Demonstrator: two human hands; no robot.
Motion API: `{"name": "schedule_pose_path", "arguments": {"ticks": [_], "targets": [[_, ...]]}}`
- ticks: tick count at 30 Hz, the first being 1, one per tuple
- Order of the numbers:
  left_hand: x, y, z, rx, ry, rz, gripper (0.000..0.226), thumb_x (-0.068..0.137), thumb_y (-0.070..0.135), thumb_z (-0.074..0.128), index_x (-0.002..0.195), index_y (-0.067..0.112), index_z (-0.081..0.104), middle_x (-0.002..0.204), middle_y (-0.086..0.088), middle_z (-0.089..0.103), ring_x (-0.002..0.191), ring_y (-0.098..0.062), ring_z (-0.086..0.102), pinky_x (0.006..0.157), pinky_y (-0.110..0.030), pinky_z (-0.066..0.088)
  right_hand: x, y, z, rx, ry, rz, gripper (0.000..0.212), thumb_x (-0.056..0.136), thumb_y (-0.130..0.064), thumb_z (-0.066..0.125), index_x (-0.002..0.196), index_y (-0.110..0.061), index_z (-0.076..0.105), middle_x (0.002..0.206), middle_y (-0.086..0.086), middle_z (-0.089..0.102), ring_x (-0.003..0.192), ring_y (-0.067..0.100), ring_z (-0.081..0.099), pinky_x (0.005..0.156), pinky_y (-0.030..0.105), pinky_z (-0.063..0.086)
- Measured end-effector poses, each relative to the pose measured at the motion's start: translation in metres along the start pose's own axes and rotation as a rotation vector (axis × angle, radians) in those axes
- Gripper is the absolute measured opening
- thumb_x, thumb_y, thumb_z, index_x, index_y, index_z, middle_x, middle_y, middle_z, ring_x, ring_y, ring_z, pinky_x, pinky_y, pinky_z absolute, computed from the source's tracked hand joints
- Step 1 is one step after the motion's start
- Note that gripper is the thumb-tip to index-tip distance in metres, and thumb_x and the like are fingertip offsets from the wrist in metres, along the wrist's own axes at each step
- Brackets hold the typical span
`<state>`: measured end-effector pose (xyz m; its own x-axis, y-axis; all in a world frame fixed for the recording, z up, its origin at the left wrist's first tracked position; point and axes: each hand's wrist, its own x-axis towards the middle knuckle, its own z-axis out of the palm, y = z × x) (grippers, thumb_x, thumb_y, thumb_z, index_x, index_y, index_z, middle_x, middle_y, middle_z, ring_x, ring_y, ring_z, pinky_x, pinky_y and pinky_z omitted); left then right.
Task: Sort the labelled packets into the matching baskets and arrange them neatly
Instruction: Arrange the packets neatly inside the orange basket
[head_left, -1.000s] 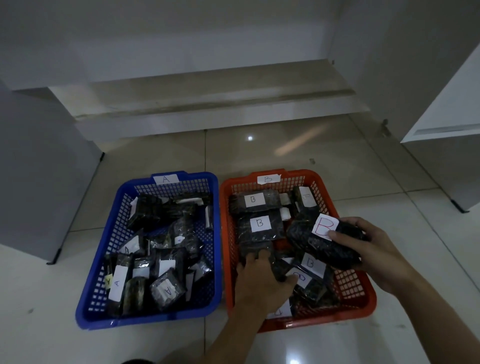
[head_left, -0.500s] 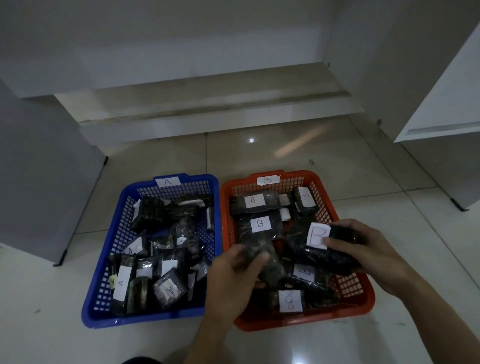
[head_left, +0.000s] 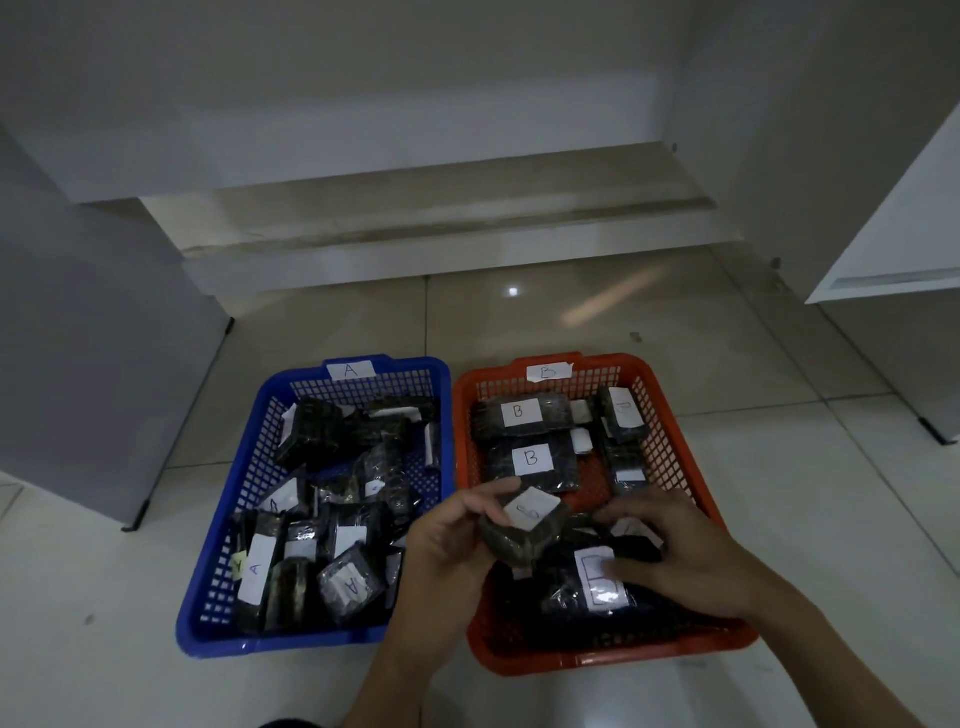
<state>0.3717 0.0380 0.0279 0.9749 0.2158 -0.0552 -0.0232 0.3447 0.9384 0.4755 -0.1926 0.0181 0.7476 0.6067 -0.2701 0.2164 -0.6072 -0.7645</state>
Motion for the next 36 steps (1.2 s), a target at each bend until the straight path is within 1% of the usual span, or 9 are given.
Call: {"name": "schedule_pose_path", "arguments": {"ticks": [4, 6, 10, 13, 18, 22, 25, 34, 36], "targets": [[0.005, 0.001, 0.005, 0.016, -0.078, 0.009, 0.037, 0.080, -0.026, 0.055, 0.072, 0.007, 0.067, 0.123, -0.019, 0.066, 0.115, -0.037, 0.063, 0.085, -0.040, 0.057, -0.002, -0.027, -0.004, 0.594, -0.139, -0.022, 0.048, 0.093, -0.022, 0.068, 0.139, -0.026, 0.057, 0.135, -0.008, 0.065, 0.124, 0.012, 0.061, 0.103, 0.041, 0.052], [0.009, -0.001, 0.007, 0.015, -0.121, -0.016, 0.038, 0.081, -0.029, 0.052, 0.073, 0.005, 0.068, 0.121, -0.020, 0.067, 0.114, -0.037, 0.064, 0.083, -0.040, 0.058, -0.003, -0.033, -0.002, 0.666, -0.184, -0.075, 0.059, 0.089, -0.005, 0.071, 0.144, -0.019, 0.052, 0.138, 0.002, 0.063, 0.127, 0.022, 0.061, 0.104, 0.044, 0.052], [0.024, -0.008, 0.012, 0.101, -0.088, -0.062, 0.040, 0.079, -0.031, 0.047, 0.087, 0.000, 0.072, 0.111, -0.016, 0.073, 0.106, -0.034, 0.069, 0.082, -0.045, 0.059, 0.002, -0.030, 0.001, 0.461, -0.016, -0.099, 0.051, 0.075, -0.003, 0.086, 0.122, -0.015, 0.071, 0.114, 0.005, 0.075, 0.104, 0.023, 0.071, 0.090, 0.046, 0.059], [0.050, -0.016, 0.020, 0.187, -0.014, -0.048, 0.030, 0.083, -0.020, 0.056, 0.101, -0.001, 0.070, 0.106, -0.011, 0.074, 0.102, -0.026, 0.070, 0.084, -0.032, 0.058, 0.007, -0.024, -0.007, 0.439, 0.093, -0.054, 0.034, 0.070, -0.010, 0.090, 0.101, -0.013, 0.076, 0.098, 0.005, 0.078, 0.089, 0.023, 0.075, 0.083, 0.051, 0.060], [0.124, -0.048, 0.022, 0.821, 0.018, 0.142, 0.040, 0.082, 0.001, 0.071, 0.114, 0.025, 0.068, 0.116, 0.019, 0.066, 0.110, 0.004, 0.058, 0.097, -0.010, 0.042, 0.050, -0.005, -0.021, 0.522, 0.451, 0.263, 0.023, 0.075, -0.022, 0.086, 0.096, -0.015, 0.078, 0.086, 0.001, 0.079, 0.081, 0.017, 0.077, 0.086, 0.047, 0.061], [0.174, -0.071, 0.021, 1.303, -0.071, 0.221, 0.043, 0.079, 0.033, 0.071, 0.121, 0.033, 0.063, 0.129, 0.012, 0.061, 0.126, -0.016, 0.049, 0.107, -0.042, 0.038, 0.106, 0.007, -0.016, 0.197, 0.669, 0.293, 0.026, 0.080, -0.037, 0.082, 0.100, -0.022, 0.076, 0.090, -0.005, 0.078, 0.081, 0.012, 0.074, 0.081, 0.027, 0.058], [0.181, -0.072, 0.024, 1.433, -0.050, 0.170, 0.041, 0.081, 0.044, 0.068, 0.121, 0.039, 0.064, 0.137, 0.014, 0.055, 0.133, -0.020, 0.038, 0.108, -0.050, 0.032, 0.131, 0.006, -0.005, 0.056, 0.736, 0.163, 0.027, 0.088, -0.022, 0.075, 0.114, -0.016, 0.069, 0.093, -0.008, 0.071, 0.074, 0.002, 0.063, 0.061, 0.000, 0.041], [0.175, -0.085, 0.018, 1.467, 0.044, 0.227, 0.035, 0.082, 0.036, 0.068, 0.117, 0.035, 0.066, 0.134, 0.013, 0.058, 0.127, -0.022, 0.044, 0.097, -0.045, 0.035, 0.142, 0.026, 0.003, -0.161, 0.741, 0.208, 0.016, 0.090, -0.020, 0.070, 0.105, -0.020, 0.076, 0.088, 0.000, 0.076, 0.057, -0.006, 0.052, 0.050, 0.000, 0.035], [0.175, -0.085, 0.017, 1.465, 0.044, 0.235, 0.034, 0.082, 0.035, 0.068, 0.117, 0.034, 0.067, 0.134, 0.013, 0.059, 0.127, -0.022, 0.044, 0.098, -0.045, 0.034, 0.144, 0.027, 0.001, -0.232, 0.734, 0.216, 0.016, 0.091, -0.023, 0.069, 0.103, -0.021, 0.078, 0.093, 0.002, 0.076, 0.065, 0.003, 0.057, 0.057, 0.004, 0.033]]}}
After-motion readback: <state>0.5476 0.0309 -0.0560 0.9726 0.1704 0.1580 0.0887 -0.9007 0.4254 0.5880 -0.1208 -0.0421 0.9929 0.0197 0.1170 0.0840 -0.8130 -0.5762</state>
